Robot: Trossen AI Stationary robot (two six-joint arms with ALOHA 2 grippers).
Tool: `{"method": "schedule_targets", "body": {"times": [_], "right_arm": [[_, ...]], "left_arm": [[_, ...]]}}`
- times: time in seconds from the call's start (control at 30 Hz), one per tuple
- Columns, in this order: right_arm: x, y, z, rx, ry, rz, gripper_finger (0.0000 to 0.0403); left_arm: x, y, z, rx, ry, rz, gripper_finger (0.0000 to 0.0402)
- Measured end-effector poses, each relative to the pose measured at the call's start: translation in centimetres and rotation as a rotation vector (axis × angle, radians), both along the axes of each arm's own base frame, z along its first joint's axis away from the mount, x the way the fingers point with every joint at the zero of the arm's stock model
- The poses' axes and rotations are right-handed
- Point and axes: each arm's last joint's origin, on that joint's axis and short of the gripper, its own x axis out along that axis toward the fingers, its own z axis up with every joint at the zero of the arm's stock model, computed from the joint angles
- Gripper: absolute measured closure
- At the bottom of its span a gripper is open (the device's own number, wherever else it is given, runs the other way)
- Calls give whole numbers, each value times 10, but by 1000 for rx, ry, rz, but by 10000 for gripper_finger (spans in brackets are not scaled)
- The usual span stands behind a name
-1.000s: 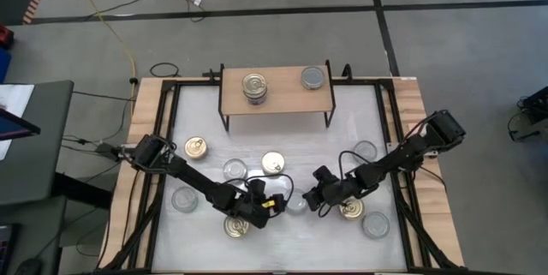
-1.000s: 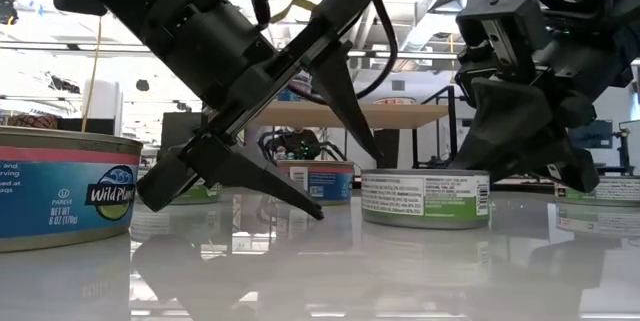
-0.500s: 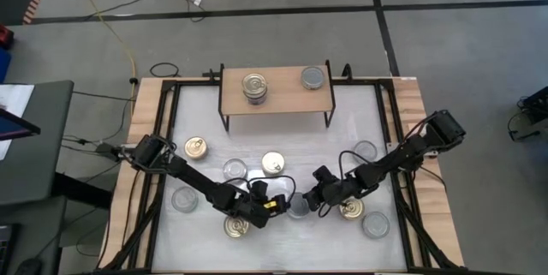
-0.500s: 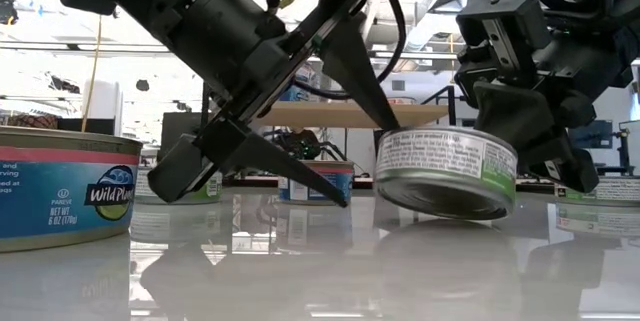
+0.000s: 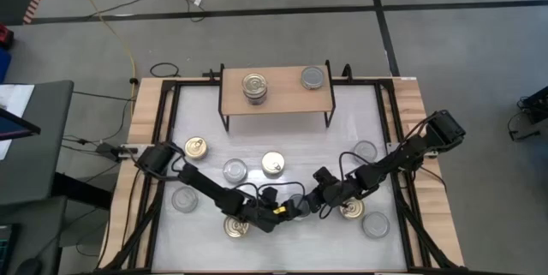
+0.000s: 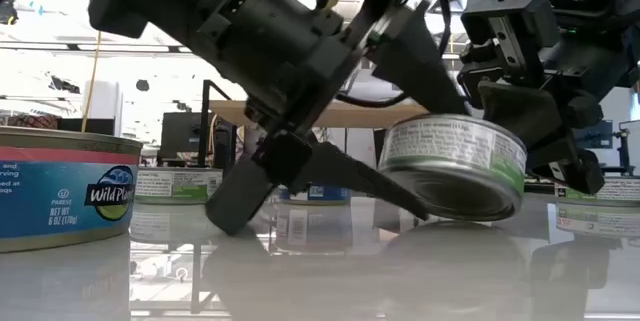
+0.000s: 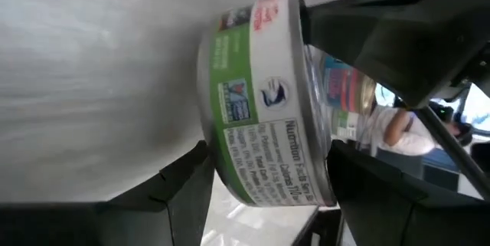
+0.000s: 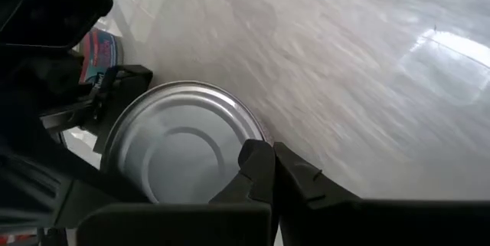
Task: Stack canned seafood by type on shelf
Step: Stack the green white tuna can on top of the other green white tuna can on the shelf
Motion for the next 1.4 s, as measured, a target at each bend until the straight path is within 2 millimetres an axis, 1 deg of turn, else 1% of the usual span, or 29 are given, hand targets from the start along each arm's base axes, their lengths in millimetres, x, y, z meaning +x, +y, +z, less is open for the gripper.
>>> {"method": "schedule_targets", "body": {"times": [0.17, 0.3, 0.4, 0.53, 0.7, 0.83, 0.93, 1.03, 1.17, 1.23, 1.3, 1.4], "right_arm": [[-2, 4, 0, 0, 0, 15, 378], [-3, 7, 0, -1, -1, 25, 376], [-4, 7, 0, -2, -2, 30, 375], [-3, 9, 2, -18, -23, 57, 373], [-5, 10, 6, -10, -26, 89, 354], [-9, 7, 18, -43, -34, 123, 332], [-15, 0, 29, -64, -24, 130, 314], [-25, -7, 41, -80, 6, 128, 297], [-43, -15, 56, -107, 59, 135, 285], [-54, -18, 60, -117, 98, 139, 285], [-63, -18, 65, -106, 121, 134, 285], [-74, -17, 67, -109, 158, 118, 285]], "left_arm": [[2, 3, 0, 20, 5, -5, 163], [2, 5, -1, 23, 9, 1, 181], [2, 6, -1, 37, 9, 4, 211], [2, 6, -1, 69, 11, -14, 273], [2, 7, -2, 110, 17, -35, 275], [2, 8, 1, 155, 25, -51, 275], [1, 12, 9, 216, 33, -65, 275], [-3, 18, 21, 272, 68, -82, 275], [-14, 29, 48, 357, 130, -101, 275], [-24, 34, 61, 393, 152, -115, 275], [-38, 41, 70, 414, 142, -96, 275], [-70, 55, 74, 408, 113, -56, 275]]}}
